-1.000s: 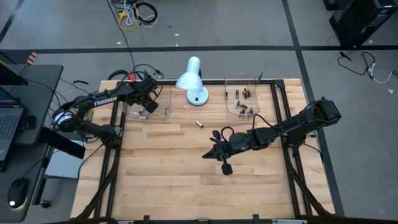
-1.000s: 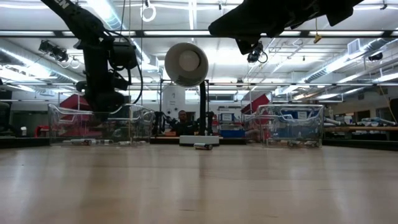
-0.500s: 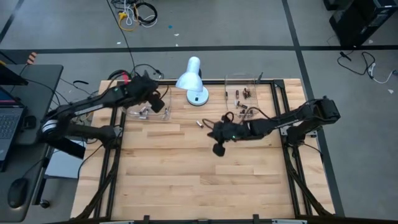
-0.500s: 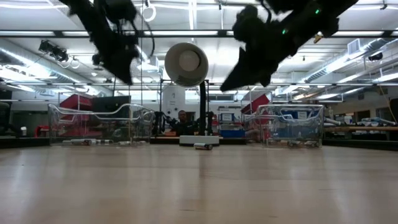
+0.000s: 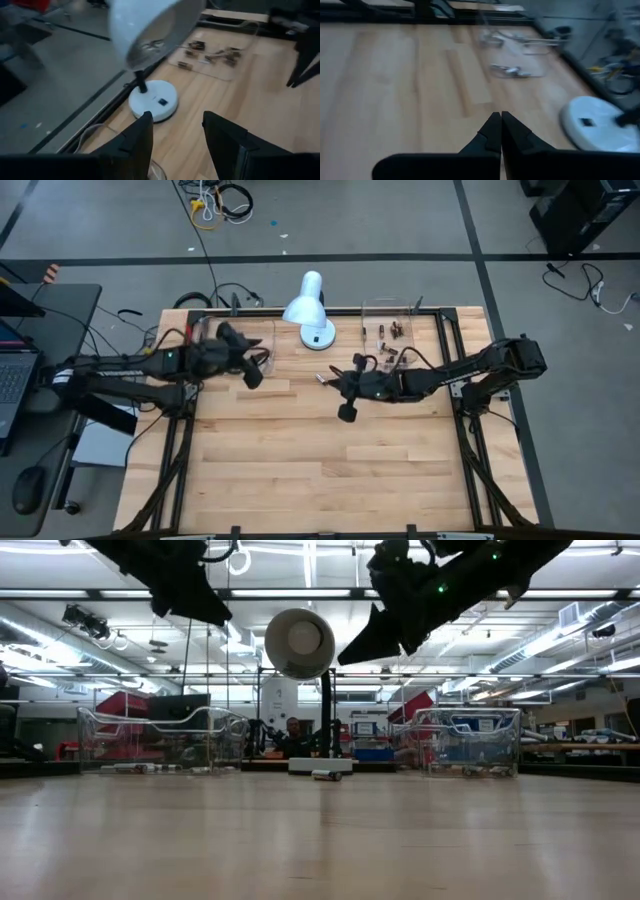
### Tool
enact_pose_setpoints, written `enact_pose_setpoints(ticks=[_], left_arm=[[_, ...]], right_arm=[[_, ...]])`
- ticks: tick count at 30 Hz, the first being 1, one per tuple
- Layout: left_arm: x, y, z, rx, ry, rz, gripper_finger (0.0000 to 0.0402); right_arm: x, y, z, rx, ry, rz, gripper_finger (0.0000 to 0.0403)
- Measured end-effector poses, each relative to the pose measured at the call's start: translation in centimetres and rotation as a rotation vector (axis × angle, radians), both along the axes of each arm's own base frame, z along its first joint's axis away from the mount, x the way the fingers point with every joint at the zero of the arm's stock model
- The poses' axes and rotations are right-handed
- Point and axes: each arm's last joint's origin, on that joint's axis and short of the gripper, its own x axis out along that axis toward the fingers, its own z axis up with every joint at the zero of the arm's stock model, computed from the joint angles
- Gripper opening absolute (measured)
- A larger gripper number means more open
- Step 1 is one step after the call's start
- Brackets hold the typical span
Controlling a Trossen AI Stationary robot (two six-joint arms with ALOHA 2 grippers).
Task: Sort batteries
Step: Put the silver battery in the transparent bin
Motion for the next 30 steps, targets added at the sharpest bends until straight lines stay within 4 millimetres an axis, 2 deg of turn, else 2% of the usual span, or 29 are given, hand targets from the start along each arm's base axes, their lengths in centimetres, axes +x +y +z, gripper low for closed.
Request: enact_pose_setpoints(ticks=[7,16,23,27,30], left_arm=[[-0.1,-1.5,-1.9,0.086,-0.022,0.118,0.0173],[0.2,-2.7,-2.0,0.092,-0.078,0.096,0.0173],[0.1,-3.1,-2.1,0.103,-0.071,0.096,0.0173],[0.1,-3.1,-2.1,0.103,-0.072,0.091,0.0173],[0.1,-3.1,-2.1,0.104,-0.069,0.089,0.0173]], right_arm=[[0.3,0.5,-0.4,-0.073,0.002,-0.023,0.0002],[4.7,-0.6,-3.0,-0.126,0.090,-0.062,0.0026],[7.0,-1.9,-5.4,-0.135,0.289,-0.092,0.0062],[7.1,-2.4,-7.5,-0.152,0.402,-0.103,0.0087],[6.9,-2.8,-8.0,-0.149,0.434,-0.135,0.0106]])
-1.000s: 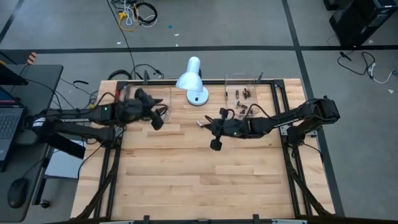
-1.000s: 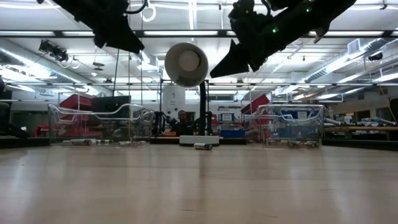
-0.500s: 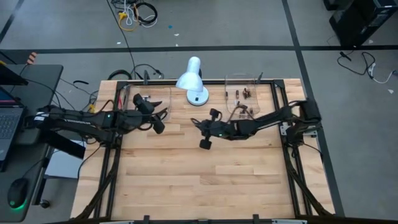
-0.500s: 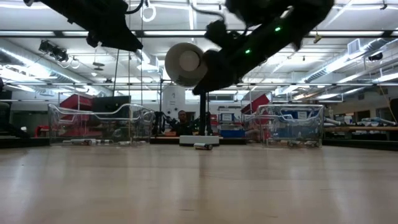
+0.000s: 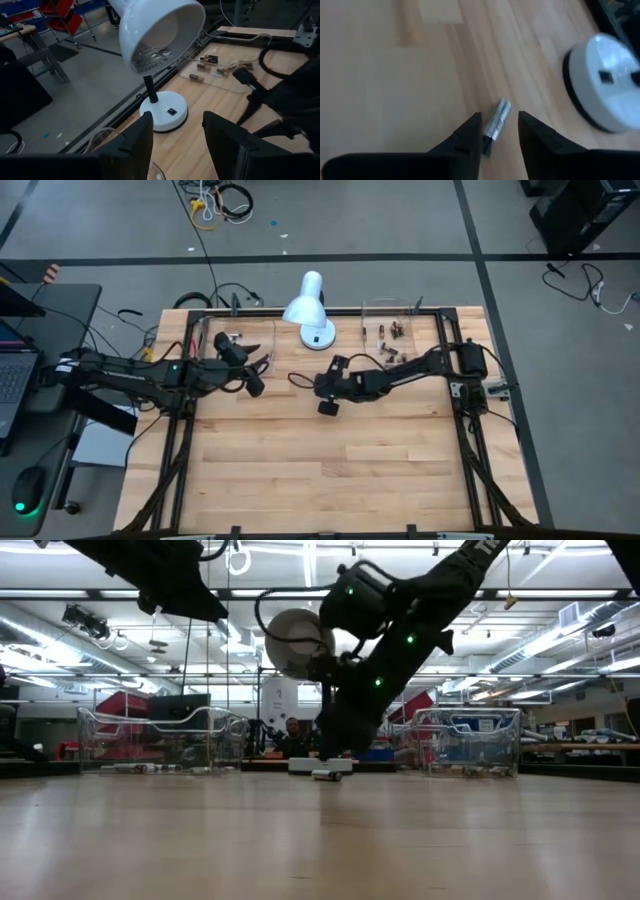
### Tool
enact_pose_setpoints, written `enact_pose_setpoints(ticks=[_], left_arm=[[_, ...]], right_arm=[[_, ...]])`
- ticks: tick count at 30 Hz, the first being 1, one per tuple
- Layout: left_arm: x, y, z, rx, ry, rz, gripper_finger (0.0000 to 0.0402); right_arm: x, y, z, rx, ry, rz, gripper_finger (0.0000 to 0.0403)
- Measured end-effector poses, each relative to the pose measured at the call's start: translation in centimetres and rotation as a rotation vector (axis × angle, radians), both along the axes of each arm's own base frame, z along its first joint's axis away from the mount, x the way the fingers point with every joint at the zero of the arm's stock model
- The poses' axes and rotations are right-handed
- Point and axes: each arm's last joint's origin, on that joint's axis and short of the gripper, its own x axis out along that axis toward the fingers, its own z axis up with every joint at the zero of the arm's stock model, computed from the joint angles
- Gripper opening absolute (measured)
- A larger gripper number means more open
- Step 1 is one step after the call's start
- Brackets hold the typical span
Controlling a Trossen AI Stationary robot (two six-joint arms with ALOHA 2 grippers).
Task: Sort batteries
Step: Put the silver battery in the transparent bin
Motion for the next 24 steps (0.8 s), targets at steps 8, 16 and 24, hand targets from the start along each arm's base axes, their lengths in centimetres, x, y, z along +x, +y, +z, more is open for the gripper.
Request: enact_pose_setpoints(ticks=[8,16,24], left_arm=[[0.0,0.0,0.0,0.001,0.000,0.000,0.0173],[0.5,0.0,-0.3,-0.003,0.013,0.001,0.0173],[2.3,-0.3,-2.0,-0.026,0.088,-0.053,0.0173]], right_arm=[[-0.2,-1.9,-1.1,0.154,-0.006,-0.068,0.0142],[0.1,-2.9,-2.6,0.277,-0.008,-0.057,0.0141],[0.2,-2.3,-3.3,0.320,0.016,-0.011,0.0071]])
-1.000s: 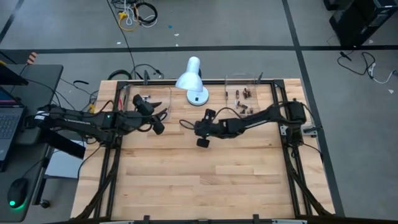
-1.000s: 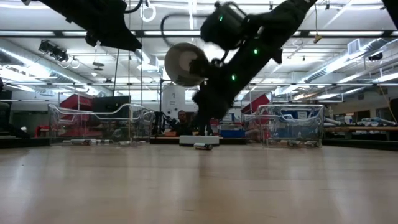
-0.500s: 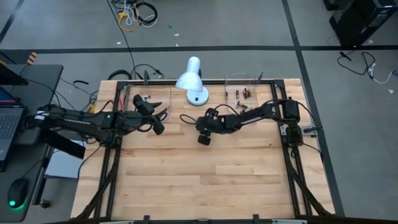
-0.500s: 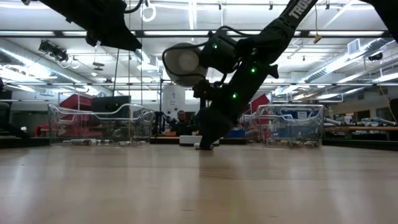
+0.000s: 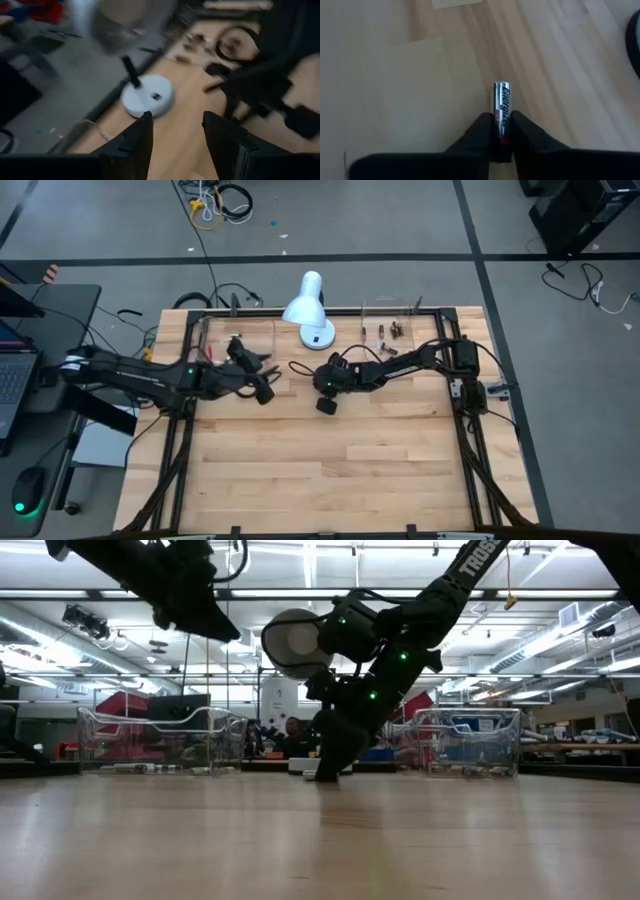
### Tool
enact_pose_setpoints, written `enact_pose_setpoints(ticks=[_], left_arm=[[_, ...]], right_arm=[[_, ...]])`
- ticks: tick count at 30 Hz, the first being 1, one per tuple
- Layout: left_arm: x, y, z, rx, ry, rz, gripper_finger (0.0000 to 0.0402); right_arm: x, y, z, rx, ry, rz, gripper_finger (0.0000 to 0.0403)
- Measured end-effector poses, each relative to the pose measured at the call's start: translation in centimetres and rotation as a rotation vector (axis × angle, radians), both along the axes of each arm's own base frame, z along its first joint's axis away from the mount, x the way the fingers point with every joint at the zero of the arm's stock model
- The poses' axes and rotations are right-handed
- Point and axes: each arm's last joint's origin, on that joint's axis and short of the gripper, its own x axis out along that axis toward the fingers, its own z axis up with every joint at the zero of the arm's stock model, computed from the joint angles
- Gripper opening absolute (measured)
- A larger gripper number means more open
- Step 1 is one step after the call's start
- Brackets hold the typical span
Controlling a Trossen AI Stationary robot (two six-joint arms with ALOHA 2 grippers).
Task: Sort batteries
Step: Put the silver battery in the transparent bin
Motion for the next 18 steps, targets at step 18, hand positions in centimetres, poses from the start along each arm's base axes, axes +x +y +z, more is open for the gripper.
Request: enact_pose_setpoints(ticks=[18], left_arm=[[2.1,-5.2,-3.5,-0.014,0.207,-0.373,0.0173]], right_arm=[[0.3,6.3,6.2,-0.069,-0.217,0.283,0.0028]])
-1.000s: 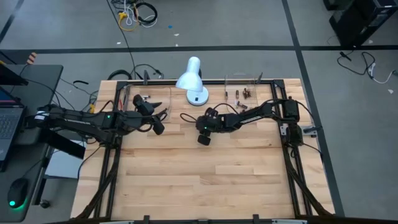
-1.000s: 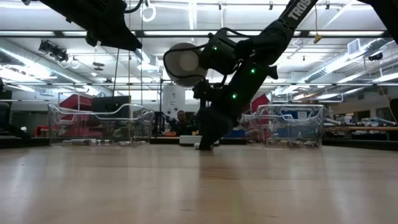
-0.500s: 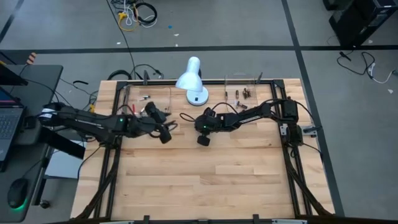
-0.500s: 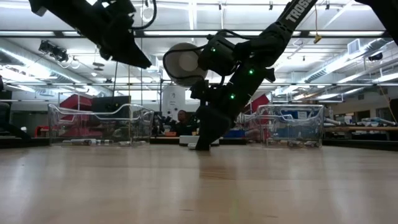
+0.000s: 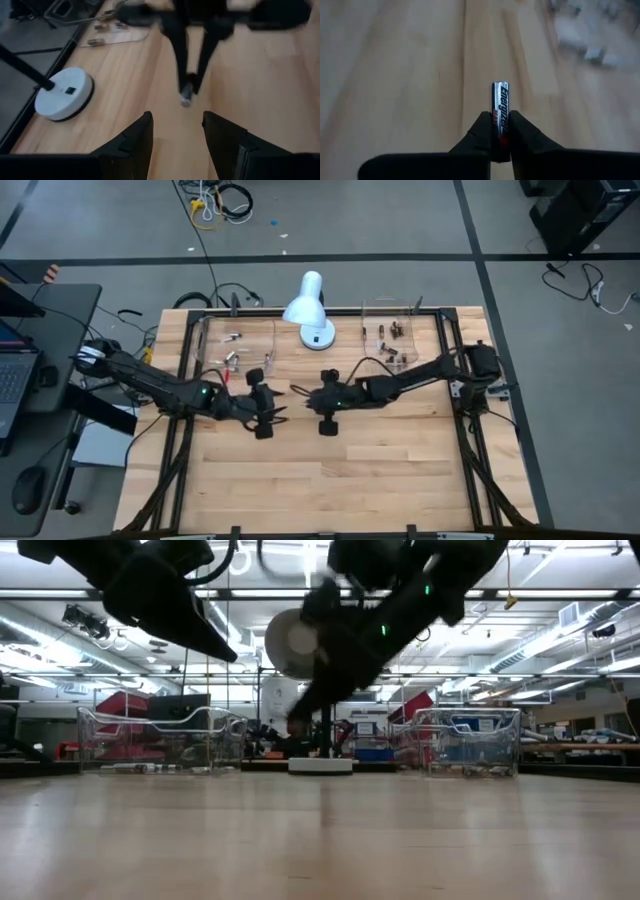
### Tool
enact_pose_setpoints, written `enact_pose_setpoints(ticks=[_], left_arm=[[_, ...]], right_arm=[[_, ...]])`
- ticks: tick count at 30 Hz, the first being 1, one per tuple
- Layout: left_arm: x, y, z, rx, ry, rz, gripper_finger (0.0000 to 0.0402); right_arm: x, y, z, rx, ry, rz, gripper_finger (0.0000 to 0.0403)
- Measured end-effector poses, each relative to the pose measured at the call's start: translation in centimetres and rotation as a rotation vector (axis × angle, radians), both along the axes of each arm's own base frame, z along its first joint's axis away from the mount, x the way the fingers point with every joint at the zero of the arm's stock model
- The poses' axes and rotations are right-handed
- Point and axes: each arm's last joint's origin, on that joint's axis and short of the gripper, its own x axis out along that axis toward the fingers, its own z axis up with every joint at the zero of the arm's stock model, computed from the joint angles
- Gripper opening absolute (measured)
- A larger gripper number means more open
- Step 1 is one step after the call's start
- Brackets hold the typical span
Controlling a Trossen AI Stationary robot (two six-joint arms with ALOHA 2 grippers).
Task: Sort batteries
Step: Put the silver battery in the transparent bin
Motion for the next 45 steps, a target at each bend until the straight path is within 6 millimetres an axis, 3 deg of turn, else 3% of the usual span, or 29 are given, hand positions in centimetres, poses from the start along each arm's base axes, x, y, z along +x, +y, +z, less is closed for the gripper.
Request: enact_pose_setpoints(ticks=[9,19,26,31,37,45], left_arm=[[0.8,-1.4,-0.6,-0.030,-0.031,-0.060,0.0173],[1.0,-3.4,0.4,-0.044,-0.150,-0.167,0.0172],[1.1,-3.5,0.7,-0.045,-0.179,-0.153,0.0169],[1.1,-3.6,0.7,-0.040,-0.181,-0.153,0.0129],[1.0,-3.5,0.5,-0.024,-0.163,-0.139,0.0036],[0.9,-3.4,0.5,-0.001,-0.159,-0.112,0.0024]], right_arm=[[0.2,4.4,4.4,-0.081,-0.280,0.145,0.0028],[0.5,4.5,5.1,-0.125,-0.358,0.151,0.0028],[0.6,4.5,5.3,-0.133,-0.380,0.153,0.0028],[0.6,4.5,5.3,-0.130,-0.379,0.154,0.0028],[0.5,4.5,5.1,-0.129,-0.366,0.154,0.0028],[0.5,4.4,5.1,-0.089,-0.358,0.108,0.0137]])
